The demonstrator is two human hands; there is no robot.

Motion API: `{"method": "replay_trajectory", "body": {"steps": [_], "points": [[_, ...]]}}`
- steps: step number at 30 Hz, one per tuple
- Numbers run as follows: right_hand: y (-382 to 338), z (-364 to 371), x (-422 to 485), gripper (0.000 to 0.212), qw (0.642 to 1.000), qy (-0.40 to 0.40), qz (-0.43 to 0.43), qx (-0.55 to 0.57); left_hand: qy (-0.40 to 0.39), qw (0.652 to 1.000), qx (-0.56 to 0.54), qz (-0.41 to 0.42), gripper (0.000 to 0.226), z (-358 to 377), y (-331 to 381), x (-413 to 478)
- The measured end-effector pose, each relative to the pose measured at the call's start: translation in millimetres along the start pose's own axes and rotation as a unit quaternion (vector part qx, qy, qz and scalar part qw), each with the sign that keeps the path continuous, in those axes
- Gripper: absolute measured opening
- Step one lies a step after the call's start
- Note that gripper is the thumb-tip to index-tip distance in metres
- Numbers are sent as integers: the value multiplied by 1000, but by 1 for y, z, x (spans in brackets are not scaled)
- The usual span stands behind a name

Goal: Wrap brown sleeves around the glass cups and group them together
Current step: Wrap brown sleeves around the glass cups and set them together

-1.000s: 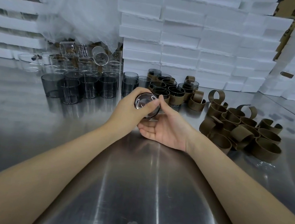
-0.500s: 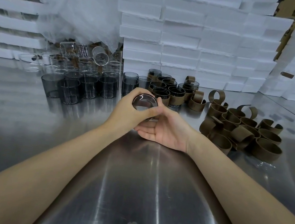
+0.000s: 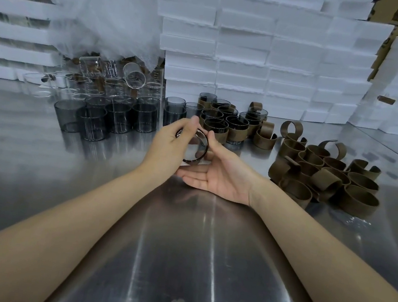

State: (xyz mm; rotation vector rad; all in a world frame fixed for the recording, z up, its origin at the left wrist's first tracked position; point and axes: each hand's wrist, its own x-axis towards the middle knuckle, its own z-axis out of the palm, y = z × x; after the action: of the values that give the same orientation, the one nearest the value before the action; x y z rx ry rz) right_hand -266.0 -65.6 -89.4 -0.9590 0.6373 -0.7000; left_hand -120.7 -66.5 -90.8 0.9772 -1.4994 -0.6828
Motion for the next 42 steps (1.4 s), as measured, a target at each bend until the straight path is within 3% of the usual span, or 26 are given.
{"method": "replay_trajectory", "body": {"steps": [4, 7, 10, 15, 22, 25, 27, 30, 32, 35, 37, 39, 42], "points": [[0, 0, 0, 64, 1000, 5, 8, 5, 8, 998, -51, -34, 56, 0, 2, 2], [-1, -1, -1, 58, 1000, 9, 4, 28, -72, 997, -20, -23, 21, -5, -1, 0], [-2, -4, -1, 59, 999, 18, 0, 45, -115, 993, 18, 4, 35, -7, -6, -2], [-3, -6, -1, 53, 998, 25, 3, 64, -75, 997, 26, 6, 20, -4, -5, -1], [-2, -4, 0, 64, 1000, 6, -13, 8, -29, 999, -1, 26, 40, -3, -4, -7], [1, 1, 0, 58, 998, 38, -53, -7, -4, 998, -7, 69, 27, -4, -4, -6], [3, 1, 2, 63, 993, 77, -90, -14, -2, 993, -7, 119, 33, -6, -1, -5], [4, -2, 5, 48, 966, 153, -163, -127, -37, 971, 98, 217, 45, -1, 1, -10], [7, -4, 8, 35, 927, 197, -199, -249, -99, 960, 142, 221, 40, 5, 3, -14], [10, -9, 9, 30, 801, 262, -226, -488, -160, 933, 245, 212, 40, 11, 5, -17], [11, -8, 9, 24, 790, 276, -246, -490, -161, 917, 291, 219, 45, 9, 4, -16], [12, -5, 10, 46, 794, 277, -266, -471, -142, 915, 310, 216, 48, 8, 5, -15], [14, -2, 9, 51, 803, 254, -270, -466, -100, 930, 302, 183, 47, 11, 4, -17]]}}
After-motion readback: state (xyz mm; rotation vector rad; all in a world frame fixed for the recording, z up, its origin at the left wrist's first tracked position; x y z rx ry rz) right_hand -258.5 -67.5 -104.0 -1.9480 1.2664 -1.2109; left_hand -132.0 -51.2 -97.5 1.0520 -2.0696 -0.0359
